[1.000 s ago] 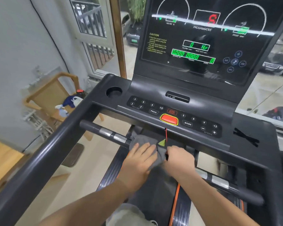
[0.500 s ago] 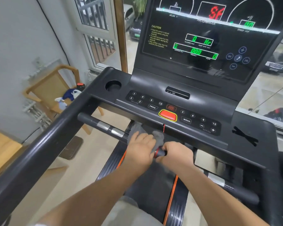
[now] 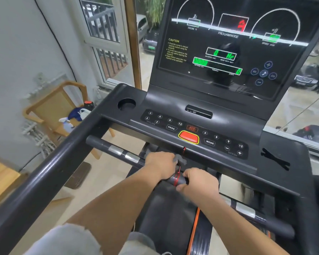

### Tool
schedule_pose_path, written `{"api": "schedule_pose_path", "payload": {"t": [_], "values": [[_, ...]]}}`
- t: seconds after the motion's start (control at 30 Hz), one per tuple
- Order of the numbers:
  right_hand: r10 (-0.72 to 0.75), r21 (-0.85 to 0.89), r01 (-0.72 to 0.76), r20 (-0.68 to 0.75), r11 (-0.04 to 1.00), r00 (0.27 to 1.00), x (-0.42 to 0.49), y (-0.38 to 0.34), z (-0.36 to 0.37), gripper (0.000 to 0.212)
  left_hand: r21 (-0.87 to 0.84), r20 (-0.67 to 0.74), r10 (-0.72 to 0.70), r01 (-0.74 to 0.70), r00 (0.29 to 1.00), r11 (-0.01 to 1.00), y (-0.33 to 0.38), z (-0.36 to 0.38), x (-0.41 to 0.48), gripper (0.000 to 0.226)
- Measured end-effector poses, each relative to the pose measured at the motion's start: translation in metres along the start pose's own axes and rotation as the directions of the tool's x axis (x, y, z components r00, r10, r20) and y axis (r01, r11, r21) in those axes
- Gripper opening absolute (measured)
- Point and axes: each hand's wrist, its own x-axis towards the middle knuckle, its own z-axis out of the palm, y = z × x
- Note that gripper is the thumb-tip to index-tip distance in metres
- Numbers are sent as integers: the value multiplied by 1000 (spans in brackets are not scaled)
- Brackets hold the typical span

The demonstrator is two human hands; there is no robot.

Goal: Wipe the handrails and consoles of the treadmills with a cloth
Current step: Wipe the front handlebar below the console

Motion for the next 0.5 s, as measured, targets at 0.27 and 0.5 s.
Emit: {"api": "schedule_pose_path", "payload": {"t": [0.27, 0.5], "values": [[26, -8, -27, -46, 1000, 999, -5, -4, 4, 25, -4, -446, 177, -199, 878, 980, 4, 63, -45, 41], [48, 8, -47, -40, 999, 998, -4, 0, -3, 31, -238, -793, 55, -392, 607, 889, -12, 84, -77, 30]]}}
